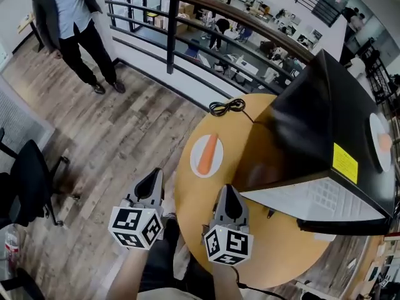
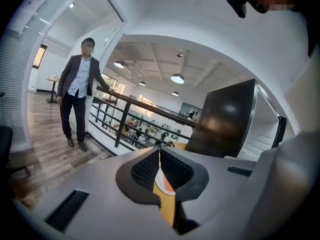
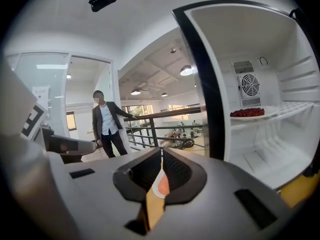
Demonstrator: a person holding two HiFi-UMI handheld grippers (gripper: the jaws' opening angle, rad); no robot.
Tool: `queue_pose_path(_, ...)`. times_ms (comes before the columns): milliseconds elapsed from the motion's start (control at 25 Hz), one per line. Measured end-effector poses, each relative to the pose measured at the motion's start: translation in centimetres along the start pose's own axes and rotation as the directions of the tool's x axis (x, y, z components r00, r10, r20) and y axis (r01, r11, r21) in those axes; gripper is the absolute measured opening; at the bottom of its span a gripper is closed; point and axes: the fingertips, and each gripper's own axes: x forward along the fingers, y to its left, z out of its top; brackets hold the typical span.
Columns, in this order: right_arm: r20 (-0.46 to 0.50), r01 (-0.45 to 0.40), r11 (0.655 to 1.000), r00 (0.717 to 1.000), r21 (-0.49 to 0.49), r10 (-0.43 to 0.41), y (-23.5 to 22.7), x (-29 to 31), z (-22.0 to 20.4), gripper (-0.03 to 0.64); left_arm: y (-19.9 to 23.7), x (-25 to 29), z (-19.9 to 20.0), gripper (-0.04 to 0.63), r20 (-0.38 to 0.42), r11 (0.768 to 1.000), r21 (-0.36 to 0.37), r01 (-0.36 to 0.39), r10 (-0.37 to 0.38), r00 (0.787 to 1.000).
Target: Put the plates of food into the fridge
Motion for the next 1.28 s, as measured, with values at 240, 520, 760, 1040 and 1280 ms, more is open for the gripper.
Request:
queue_pose_path(240, -0.159, 0.078, 0.995, 0.985, 0.059, -0.067, -1.1, 4.4, -5.2, 0.021, 2.9, 3.8, -2.5, 0.008, -0.130, 0.995, -0.085, 0.049, -0.060, 0.990)
queue_pose_path(520, -0.339, 0.131, 0.988, 0.936, 0.083, -0.096, -3.0, 8.0, -9.8, 0.021, 2.5, 8.6, -7.4, 0.009, -0.321, 0.955, -0.248, 0.160, -0.237, 0.917)
queue_pose_path(760, -0.406, 0.211, 0.968, 0.903, 0.132, -0.142, -4.3, 9.8, -12.1, 0.023, 1.4, 11.5, -11.0, 0.009, -0.452, 0.930, -0.321, 0.179, -0.316, 0.834)
queue_pose_path(1040, -0.472, 0.279, 0.939, 0.867, 0.202, -0.156, -5.9, 11.5, -14.2, 0.025, 1.4, 13.4, -13.8, 0.013, -0.529, 0.902, -0.413, 0.124, -0.349, 0.774)
queue_pose_path(1280, -0.523, 0.284, 0.934, 0.842, 0.216, -0.135, -6.4, 12.8, -14.4, 0.039, 1.8, 14.5, -14.6, 0.064, -0.544, 0.878, -0.474, 0.068, -0.353, 0.761)
